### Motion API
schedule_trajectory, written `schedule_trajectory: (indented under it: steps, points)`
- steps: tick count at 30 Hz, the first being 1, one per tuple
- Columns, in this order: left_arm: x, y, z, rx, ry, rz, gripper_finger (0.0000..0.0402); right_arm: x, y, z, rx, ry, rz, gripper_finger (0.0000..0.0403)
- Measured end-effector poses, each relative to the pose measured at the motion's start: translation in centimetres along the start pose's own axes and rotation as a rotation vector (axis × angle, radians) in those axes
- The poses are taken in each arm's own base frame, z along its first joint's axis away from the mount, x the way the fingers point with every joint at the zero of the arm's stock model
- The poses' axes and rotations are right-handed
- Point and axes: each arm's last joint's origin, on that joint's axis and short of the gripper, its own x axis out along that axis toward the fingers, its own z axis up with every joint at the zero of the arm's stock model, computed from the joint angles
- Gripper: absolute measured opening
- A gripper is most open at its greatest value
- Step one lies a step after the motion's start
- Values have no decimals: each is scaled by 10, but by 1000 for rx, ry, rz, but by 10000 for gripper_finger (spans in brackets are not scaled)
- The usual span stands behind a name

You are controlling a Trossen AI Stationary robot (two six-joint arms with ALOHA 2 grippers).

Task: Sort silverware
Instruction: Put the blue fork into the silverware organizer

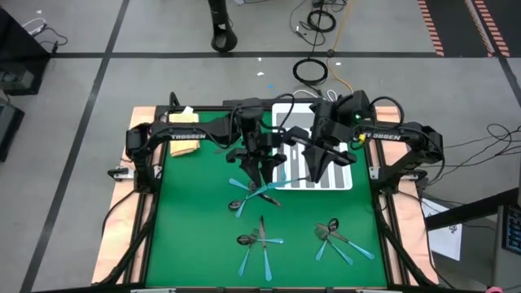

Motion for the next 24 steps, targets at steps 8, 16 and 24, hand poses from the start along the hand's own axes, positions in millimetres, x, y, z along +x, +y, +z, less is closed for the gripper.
schedule_trajectory:
  steps: [8, 16, 24]
  points:
    - [9, -1, 0, 27, 13, -17, 166, -2, -2, -3, -29, 2, -7, 0]
    - [9, -1, 0, 85, 7, -11, 166, -2, -4, -9, 0, 2, -8, 0]
    - [17, -1, -1, 114, 20, -31, 166, -5, -7, -19, 47, 6, -17, 0]
